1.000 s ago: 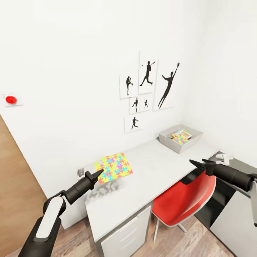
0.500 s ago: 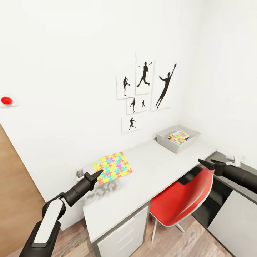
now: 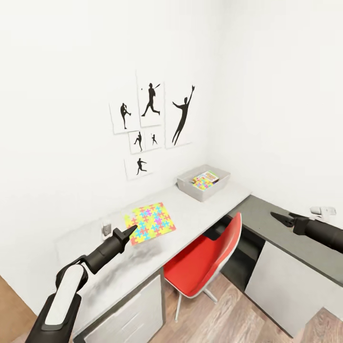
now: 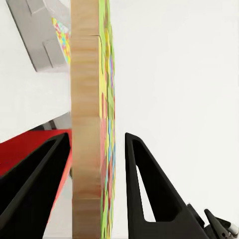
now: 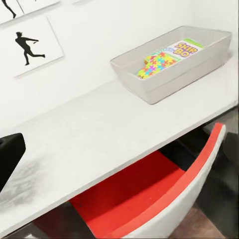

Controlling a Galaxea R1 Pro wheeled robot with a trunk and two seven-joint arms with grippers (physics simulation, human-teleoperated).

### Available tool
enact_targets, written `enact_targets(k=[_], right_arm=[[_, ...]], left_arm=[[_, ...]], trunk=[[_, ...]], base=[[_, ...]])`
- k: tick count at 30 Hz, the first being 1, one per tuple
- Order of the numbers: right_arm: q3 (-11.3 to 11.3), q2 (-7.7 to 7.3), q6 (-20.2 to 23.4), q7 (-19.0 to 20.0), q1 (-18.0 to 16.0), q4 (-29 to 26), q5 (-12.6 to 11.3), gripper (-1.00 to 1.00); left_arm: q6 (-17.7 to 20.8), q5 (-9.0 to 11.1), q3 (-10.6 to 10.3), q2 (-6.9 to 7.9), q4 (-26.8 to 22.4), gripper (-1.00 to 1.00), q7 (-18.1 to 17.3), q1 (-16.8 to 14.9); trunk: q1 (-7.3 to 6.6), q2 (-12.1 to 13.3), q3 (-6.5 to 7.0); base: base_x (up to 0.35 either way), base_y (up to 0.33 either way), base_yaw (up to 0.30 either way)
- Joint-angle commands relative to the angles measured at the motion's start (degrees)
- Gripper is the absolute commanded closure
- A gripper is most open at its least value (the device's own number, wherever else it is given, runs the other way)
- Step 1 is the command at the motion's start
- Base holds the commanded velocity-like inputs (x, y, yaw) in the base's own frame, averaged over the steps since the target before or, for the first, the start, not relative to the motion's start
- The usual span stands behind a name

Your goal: Put all the toys in the child's room - the three board games (two on the bed and one on the table), the two jigsaw puzzles on the table, and the tennis ball on the table - inside the toy box on the table in the child's room.

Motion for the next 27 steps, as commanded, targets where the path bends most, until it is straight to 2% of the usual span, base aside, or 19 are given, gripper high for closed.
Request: enact_targets(k=[1, 8, 17, 19, 20, 23, 24, 27], right_arm=[[-0.1, -0.01, 0.4, 0.3, -0.1, 0.0, 0.1, -1.00], [0.0, 0.09, 0.6, 0.3, 0.0, 0.0, 0.1, -1.00], [0.0, -0.08, 0.7, 0.3, 0.0, 0.0, 0.1, -1.00], [0.0, -0.08, 0.9, 0.3, 0.0, 0.0, 0.0, -1.00], [0.0, -0.10, 1.0, 0.3, -0.1, 0.0, 0.0, -1.00], [0.1, 0.02, 1.0, 0.3, 0.0, 0.0, 0.0, -1.00], [0.0, 0.24, 1.0, 0.4, 0.1, 0.0, 0.0, -1.00], [0.0, 0.34, 1.0, 0.4, 0.1, 0.0, 0.0, -1.00]], left_arm=[[0.5, 0.1, 0.2, -0.06, -0.1, 1.00, -0.1, -0.1], [0.5, 0.0, 0.5, 0.03, -2.2, 1.00, 0.9, 0.0], [0.5, 0.0, 0.8, 0.45, -2.7, 1.00, 1.2, 0.1], [0.5, 0.2, 1.9, 0.76, -2.9, 1.00, 1.3, -0.3], [0.9, 0.3, 4.1, 0.94, -4.0, 1.00, 2.1, -0.7], [2.5, 0.5, 7.6, 1.63, -8.0, 1.00, 3.2, -1.0], [3.8, 0.6, 9.4, 1.95, -9.7, 1.00, 3.5, -1.3], [4.2, 0.7, 10.1, 2.16, -10.3, 1.00, 3.6, -1.5]], trunk=[[0.04, -0.1, -0.11], [0.04, -0.1, -0.07], [0.04, -0.1, -0.04], [0.04, -0.1, 0.00], [0.04, -0.1, 0.02], [0.04, -0.1, 0.06], [0.04, -0.1, 0.06], [0.04, -0.1, 0.06]], base=[[0.000, -0.325, -0.297], [0.000, -0.325, -0.297], [0.051, -0.324, -0.298], [0.194, -0.296, -0.298], [0.240, -0.268, -0.298], [0.261, -0.251, -0.195], [0.282, -0.231, -0.040], [0.285, -0.228, -0.021]])
